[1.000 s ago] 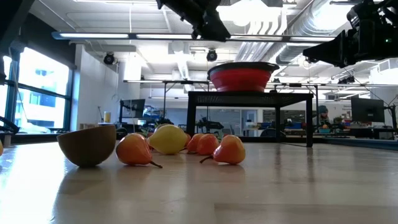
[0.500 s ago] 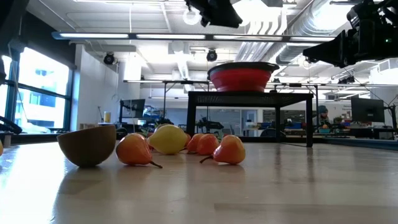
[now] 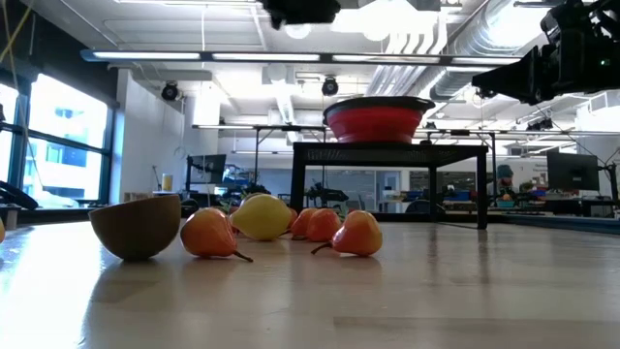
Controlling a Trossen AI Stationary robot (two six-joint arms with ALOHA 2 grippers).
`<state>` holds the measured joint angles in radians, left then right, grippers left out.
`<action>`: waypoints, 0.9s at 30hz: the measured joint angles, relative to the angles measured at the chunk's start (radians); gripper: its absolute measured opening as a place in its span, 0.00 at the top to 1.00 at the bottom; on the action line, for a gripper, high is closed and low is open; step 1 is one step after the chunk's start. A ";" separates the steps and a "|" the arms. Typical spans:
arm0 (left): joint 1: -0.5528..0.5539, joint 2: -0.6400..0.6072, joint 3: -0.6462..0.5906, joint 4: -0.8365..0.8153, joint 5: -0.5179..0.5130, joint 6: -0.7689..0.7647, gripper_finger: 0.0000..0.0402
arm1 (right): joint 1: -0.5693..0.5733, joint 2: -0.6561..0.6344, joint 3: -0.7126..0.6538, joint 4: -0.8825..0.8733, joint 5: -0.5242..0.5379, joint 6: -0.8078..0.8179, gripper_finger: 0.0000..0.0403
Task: Pick & Place Fruit
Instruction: Put the pomegranate into the strainer on the shelf
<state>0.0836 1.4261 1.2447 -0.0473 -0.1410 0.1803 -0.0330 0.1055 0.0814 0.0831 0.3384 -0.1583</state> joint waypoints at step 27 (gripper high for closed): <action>-0.264 -0.375 -0.436 0.065 -0.201 -0.301 0.60 | 0.000 0.000 0.000 0.001 0.003 0.005 0.93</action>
<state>-0.1806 1.0512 0.8089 0.0174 -0.3422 -0.1207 -0.0330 0.1057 0.0814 0.0845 0.3415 -0.1538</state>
